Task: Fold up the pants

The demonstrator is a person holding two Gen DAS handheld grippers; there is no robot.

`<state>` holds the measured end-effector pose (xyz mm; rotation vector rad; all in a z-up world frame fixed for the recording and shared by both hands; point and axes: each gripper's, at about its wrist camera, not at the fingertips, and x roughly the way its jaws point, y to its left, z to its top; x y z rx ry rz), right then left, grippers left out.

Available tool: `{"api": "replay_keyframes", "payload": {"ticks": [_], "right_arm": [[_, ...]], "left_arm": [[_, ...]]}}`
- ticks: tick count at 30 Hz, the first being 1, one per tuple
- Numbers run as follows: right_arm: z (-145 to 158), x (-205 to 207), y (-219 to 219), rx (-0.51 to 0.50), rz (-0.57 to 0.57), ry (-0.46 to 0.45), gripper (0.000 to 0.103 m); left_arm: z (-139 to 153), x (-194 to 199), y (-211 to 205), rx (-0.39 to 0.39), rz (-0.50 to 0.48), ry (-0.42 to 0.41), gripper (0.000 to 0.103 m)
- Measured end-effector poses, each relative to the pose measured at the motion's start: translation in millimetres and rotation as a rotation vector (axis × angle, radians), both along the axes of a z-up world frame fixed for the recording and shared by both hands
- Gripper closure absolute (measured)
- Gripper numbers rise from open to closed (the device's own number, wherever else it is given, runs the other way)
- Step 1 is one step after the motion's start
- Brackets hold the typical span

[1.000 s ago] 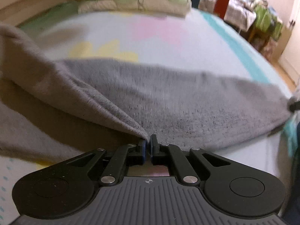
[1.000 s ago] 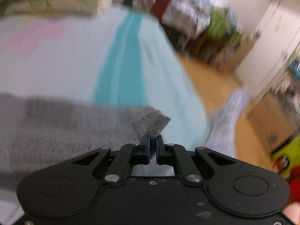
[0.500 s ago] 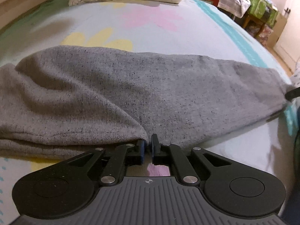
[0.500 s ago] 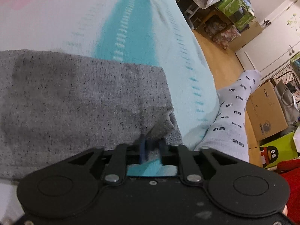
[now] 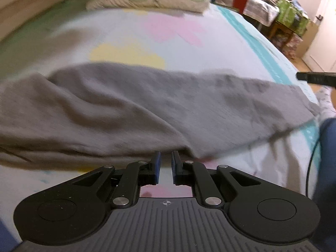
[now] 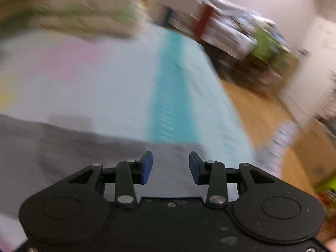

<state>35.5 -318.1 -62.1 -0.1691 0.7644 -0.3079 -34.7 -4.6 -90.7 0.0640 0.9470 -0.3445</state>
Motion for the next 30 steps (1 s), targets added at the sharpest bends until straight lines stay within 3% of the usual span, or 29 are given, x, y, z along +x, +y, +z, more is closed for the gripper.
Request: {"api": "replay_keyframes", "payload": {"ticks": [7, 11, 12, 14, 18, 22, 25, 30], "right_arm": [[-14.4, 5.8, 118.3, 0.193, 0.399, -0.004, 0.064], [-27.6, 5.0, 181.2, 0.246, 0.595, 0.017, 0.064], [-30.0, 4.8, 195.8, 0.259, 0.637, 0.021, 0.063], [-35.1, 5.1, 218.6, 0.278, 0.708, 0.033, 0.063], [-46.3, 7.6, 260.0, 0.260, 0.838, 0.055, 0.062], [-56.8, 12.7, 282.7, 0.245, 0.932, 0.066, 0.062], [-64.1, 13.3, 297.6, 0.179, 1.005, 0.069, 0.062], [-76.7, 8.3, 303.3, 0.076, 1.099, 0.065, 0.070]], "left_arm": [[1.5, 52.1, 55.6, 0.050, 0.186, -0.037, 0.092], [-27.1, 83.0, 88.1, 0.083, 0.278, 0.124, 0.092], [-34.7, 87.0, 96.6, 0.058, 0.279, 0.176, 0.092], [-37.2, 87.5, 116.0, -0.062, 0.288, 0.203, 0.092], [-30.3, 87.8, 130.0, -0.132, 0.311, 0.236, 0.093], [-15.7, 83.8, 128.9, -0.120, 0.280, 0.209, 0.093], [-6.4, 83.4, 131.0, -0.111, 0.288, 0.185, 0.092], [-7.3, 86.3, 139.0, -0.098, 0.305, 0.170, 0.092]]}}
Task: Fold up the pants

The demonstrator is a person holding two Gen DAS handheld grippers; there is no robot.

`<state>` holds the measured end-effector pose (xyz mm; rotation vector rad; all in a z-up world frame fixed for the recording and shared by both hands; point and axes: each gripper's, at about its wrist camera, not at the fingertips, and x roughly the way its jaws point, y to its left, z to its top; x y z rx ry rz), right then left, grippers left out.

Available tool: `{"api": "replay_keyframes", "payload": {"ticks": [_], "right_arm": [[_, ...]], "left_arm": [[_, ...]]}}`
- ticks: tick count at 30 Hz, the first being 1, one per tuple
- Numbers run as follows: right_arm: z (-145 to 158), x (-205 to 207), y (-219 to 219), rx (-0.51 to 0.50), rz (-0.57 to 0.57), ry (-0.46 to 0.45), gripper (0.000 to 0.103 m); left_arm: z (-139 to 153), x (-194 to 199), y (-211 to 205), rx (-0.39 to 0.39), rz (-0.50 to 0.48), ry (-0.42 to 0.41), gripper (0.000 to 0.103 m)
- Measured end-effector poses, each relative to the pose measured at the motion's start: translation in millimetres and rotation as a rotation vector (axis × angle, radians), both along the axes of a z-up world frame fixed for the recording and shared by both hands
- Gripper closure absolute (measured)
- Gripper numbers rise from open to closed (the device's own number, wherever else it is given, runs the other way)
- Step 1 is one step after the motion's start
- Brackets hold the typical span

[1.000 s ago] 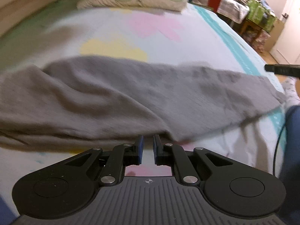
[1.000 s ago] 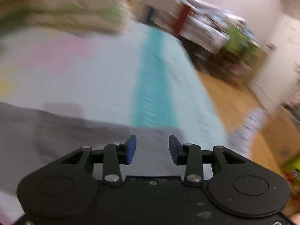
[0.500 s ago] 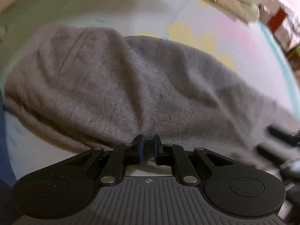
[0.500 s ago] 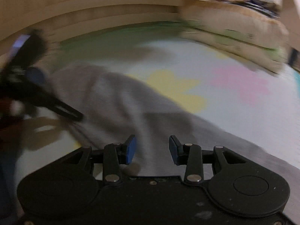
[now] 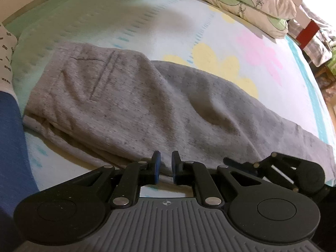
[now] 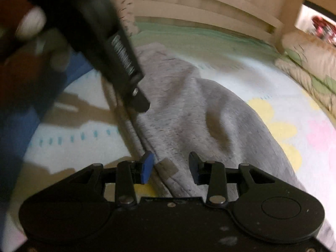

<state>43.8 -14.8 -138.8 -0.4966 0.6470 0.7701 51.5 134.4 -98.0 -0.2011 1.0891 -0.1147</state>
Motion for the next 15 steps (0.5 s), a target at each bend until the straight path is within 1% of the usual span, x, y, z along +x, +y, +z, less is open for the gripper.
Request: {"api": "replay_keyframes", "payload": {"ticks": [5, 10, 11, 12, 13, 15], "right_arm": [[-8.6, -2.6, 9.7, -0.052, 0.055, -0.025, 0.077], [-11.4, -3.2, 20.0, -0.073, 0.096, -0.041, 0.079], [-13.0, -1.9, 21.0, -0.076, 0.102, -0.042, 0.087], [-13.8, 0.5, 22.3, -0.078, 0.103, -0.029, 0.100], [-12.4, 2.1, 23.0, -0.070, 0.087, -0.011, 0.100], [-3.8, 9.4, 19.5, -0.004, 0.021, 0.019, 0.100]], "left_arm": [[1.9, 0.7, 8.8, 0.006, 0.009, -0.019, 0.092], [1.3, 6.6, 4.1, 0.011, 0.005, -0.026, 0.092], [2.2, 7.9, 3.8, 0.014, 0.003, -0.029, 0.092], [3.4, 9.2, 3.2, 0.018, 0.000, -0.035, 0.092], [4.5, 10.2, 3.4, 0.022, -0.004, -0.041, 0.092], [9.2, 12.4, 4.5, 0.033, -0.011, -0.059, 0.092]]}}
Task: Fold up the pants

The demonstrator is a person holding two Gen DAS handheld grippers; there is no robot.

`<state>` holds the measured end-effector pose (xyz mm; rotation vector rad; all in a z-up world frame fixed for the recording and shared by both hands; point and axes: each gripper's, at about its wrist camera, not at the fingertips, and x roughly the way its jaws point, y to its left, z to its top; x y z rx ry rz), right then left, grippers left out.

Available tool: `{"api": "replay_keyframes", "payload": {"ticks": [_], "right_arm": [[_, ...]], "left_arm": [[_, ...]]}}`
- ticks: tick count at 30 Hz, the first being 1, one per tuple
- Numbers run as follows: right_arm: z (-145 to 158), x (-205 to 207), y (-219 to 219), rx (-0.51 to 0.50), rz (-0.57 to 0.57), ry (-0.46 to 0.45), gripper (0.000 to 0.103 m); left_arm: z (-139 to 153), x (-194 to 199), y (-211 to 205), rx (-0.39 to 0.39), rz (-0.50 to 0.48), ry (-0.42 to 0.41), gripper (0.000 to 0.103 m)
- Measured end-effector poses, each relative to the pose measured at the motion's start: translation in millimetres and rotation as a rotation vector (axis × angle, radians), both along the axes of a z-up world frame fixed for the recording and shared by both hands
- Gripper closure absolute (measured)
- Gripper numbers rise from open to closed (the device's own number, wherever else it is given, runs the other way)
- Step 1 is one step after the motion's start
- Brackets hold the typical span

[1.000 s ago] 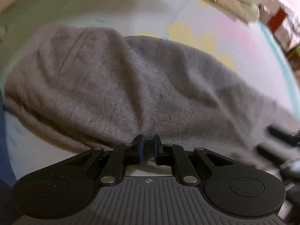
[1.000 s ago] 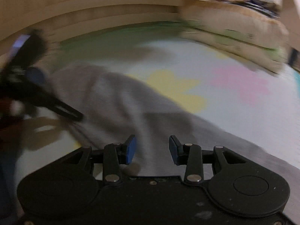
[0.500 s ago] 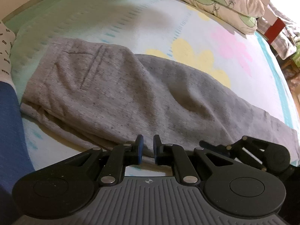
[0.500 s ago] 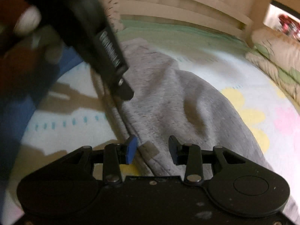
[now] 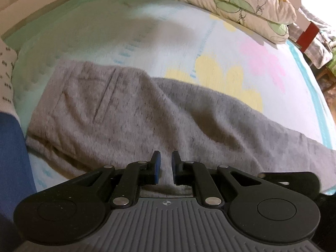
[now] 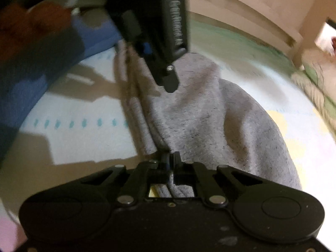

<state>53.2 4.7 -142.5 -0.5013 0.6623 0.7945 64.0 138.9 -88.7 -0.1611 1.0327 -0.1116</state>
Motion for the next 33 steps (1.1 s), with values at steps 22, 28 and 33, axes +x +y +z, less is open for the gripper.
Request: {"api": "replay_keyframes", "payload": {"ticks": [22, 28, 33], "right_arm": [[47.5, 69.4, -62.8, 0.316, -0.310, 0.133, 0.091], [32.9, 151.7, -69.3, 0.343, -0.467, 0.200, 0.083], [14.0, 148.4, -52.1, 0.305, -0.448, 0.251, 0.083]], "left_arm": [[-36.5, 3.7, 5.6, 0.027, -0.053, 0.104, 0.092], [-8.8, 8.4, -2.9, 0.016, -0.047, -0.009, 0.092], [0.5, 28.4, -8.6, -0.010, -0.029, -0.054, 0.091]]}}
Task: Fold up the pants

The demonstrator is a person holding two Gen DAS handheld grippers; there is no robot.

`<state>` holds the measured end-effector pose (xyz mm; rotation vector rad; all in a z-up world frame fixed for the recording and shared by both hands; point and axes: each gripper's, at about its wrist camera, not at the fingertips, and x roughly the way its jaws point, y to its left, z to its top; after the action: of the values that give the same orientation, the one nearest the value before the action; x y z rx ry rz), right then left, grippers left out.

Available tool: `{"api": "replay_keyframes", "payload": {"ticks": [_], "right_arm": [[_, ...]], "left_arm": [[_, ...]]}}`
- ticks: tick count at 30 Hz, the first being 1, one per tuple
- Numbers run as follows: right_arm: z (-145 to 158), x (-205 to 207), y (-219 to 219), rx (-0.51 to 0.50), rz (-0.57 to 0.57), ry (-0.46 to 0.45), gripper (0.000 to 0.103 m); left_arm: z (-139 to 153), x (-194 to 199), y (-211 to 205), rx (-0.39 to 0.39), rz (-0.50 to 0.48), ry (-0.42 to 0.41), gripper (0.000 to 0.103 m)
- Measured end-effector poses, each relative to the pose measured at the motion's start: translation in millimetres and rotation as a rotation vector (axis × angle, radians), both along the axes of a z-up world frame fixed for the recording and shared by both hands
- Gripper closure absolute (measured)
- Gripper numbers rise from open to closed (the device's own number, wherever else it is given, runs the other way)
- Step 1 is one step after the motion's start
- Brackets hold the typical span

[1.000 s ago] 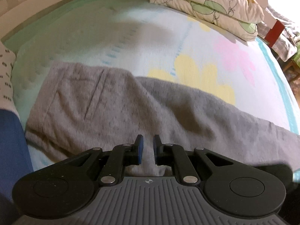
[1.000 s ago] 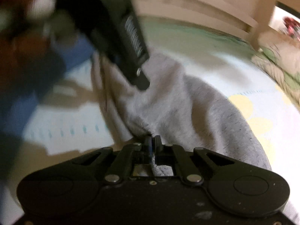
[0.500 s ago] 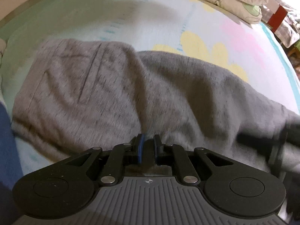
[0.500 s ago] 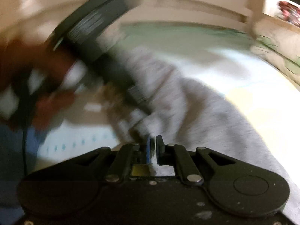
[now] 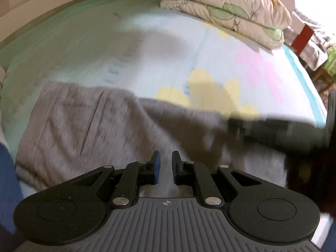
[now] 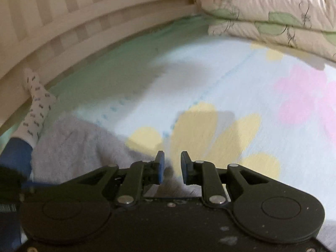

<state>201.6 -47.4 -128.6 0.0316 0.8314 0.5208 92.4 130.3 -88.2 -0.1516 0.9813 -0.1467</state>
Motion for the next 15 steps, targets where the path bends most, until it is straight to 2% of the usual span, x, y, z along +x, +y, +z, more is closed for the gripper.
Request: {"api": "replay_keyframes", "payload": {"ticks": [5, 7, 9, 12, 15], "right_arm": [[-21.8, -39.3, 16.1, -0.104, 0.093, -0.018, 0.082], [-23.2, -46.0, 16.6, -0.099, 0.085, -0.032, 0.082], [-22.5, -41.9, 12.2, -0.075, 0.074, -0.009, 0.082], [-26.6, -36.4, 7.8, -0.050, 0.067, 0.011, 0.082], [-27.2, -39.8, 9.4, -0.061, 0.071, -0.007, 0.082]], "left_arm": [[-10.8, 13.5, -18.4, -0.011, -0.037, -0.014, 0.091], [-18.5, 18.1, -22.2, -0.013, -0.026, 0.007, 0.091], [-24.4, 21.8, -22.3, -0.031, -0.006, 0.015, 0.091], [-25.1, 24.6, -27.0, -0.036, 0.003, -0.017, 0.091], [-28.0, 30.5, -30.2, -0.029, 0.004, -0.033, 0.091]]}}
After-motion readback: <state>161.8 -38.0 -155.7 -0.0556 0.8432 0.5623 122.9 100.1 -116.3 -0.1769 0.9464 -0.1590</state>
